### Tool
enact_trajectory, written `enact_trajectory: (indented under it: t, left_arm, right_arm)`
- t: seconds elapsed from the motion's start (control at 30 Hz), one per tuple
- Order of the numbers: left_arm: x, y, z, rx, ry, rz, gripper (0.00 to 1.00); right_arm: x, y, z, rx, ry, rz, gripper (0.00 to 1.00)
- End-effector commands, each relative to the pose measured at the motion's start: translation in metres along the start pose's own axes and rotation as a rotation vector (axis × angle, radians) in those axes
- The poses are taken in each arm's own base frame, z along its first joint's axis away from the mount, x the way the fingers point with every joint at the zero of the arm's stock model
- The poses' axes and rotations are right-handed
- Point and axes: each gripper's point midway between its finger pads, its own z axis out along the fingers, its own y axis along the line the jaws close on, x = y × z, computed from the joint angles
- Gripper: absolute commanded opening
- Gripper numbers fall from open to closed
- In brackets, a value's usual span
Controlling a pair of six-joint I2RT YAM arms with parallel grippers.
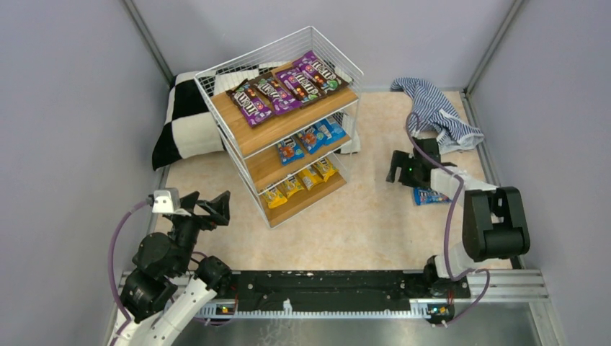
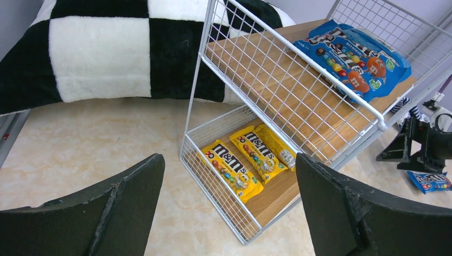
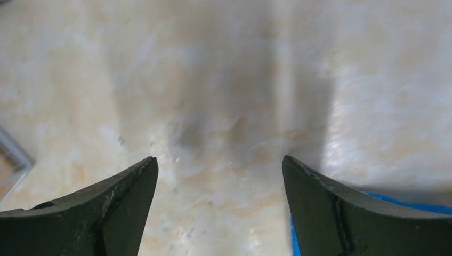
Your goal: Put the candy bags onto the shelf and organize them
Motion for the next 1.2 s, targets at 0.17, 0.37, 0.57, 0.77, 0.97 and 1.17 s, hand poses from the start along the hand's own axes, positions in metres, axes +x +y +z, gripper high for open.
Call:
enact_trajectory:
  t: [0.17,0.37,0.57,0.77,0.97,1.17]
  left_arm:
    - [-0.004,-0.004,0.006,0.005,-0.01,0.011,0.98]
    - [-0.004,-0.004,0.006,0.006,-0.014,0.009,0.99]
    - [-0.005,-0.004,0.005,0.008,-0.016,0.008,0.98]
    - [-0.006,-0.004,0.004,0.008,-0.021,0.005,0.98]
    - [-0.006,-0.004,0.004,0.013,-0.022,0.004,0.98]
    - [-0.006,-0.004,0.004,0.014,-0.023,0.004,0.98]
  right_arm:
    - [-0.043,0.001,-0.063,-0.004,-0.226,0.024,0.95]
    - [-0.07,-0.101,-0.08,0.031,-0.386,0.462,0.97]
    - [-0.065,-0.157,-0.058,0.058,-0.301,0.64,0.96]
    - [-0.044,-0.152,-0.033,-0.014,-0.241,0.699,0.94]
    - [-0.018,-0.119,-0.035,-0.146,-0.19,0.743,0.91]
    - [0.008,-0.069,-0.05,-0.254,-0.151,0.658,0.91]
